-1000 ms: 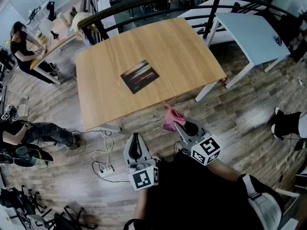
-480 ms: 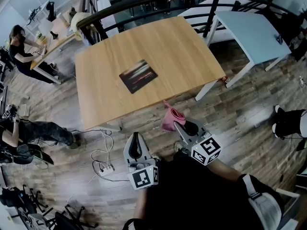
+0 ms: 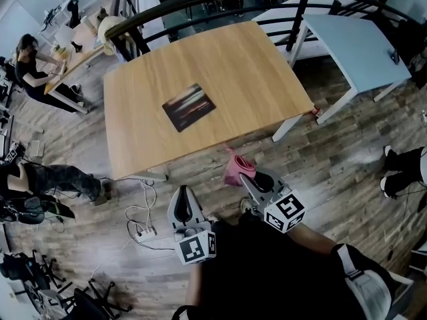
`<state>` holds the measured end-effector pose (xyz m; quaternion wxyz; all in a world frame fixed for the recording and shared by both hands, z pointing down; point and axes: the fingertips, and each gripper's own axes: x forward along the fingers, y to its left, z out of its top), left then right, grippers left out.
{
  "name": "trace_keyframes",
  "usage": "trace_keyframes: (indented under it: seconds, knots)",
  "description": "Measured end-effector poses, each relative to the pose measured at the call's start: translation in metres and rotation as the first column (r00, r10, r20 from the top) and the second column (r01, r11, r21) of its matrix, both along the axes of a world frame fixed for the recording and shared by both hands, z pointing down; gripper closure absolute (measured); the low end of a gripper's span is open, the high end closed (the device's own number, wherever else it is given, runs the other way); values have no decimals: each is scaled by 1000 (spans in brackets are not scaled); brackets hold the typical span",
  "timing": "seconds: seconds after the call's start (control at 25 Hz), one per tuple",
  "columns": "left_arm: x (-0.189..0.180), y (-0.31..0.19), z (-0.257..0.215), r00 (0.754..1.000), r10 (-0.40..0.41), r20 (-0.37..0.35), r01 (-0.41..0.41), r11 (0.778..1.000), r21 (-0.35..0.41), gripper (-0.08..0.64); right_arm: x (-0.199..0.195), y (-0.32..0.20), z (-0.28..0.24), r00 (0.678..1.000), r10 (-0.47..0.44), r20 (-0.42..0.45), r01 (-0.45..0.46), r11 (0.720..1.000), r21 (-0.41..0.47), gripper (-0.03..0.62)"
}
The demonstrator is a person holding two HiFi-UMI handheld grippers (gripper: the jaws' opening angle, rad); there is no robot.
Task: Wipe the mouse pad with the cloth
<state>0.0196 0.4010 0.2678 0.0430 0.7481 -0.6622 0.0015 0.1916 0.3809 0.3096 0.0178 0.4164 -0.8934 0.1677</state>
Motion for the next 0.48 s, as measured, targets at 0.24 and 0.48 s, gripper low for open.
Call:
trace_keyframes:
  seconds: [0.24, 0.48]
  knots:
    - [3, -4, 13, 999, -51, 13, 52, 998, -35, 525, 15, -19, 10, 1000, -25, -1, 25, 1000, -11, 528]
    - [-8, -19, 31, 997, -71, 4, 71, 996, -58, 525, 13, -36, 22, 1000, -21, -5, 20, 999, -37, 528]
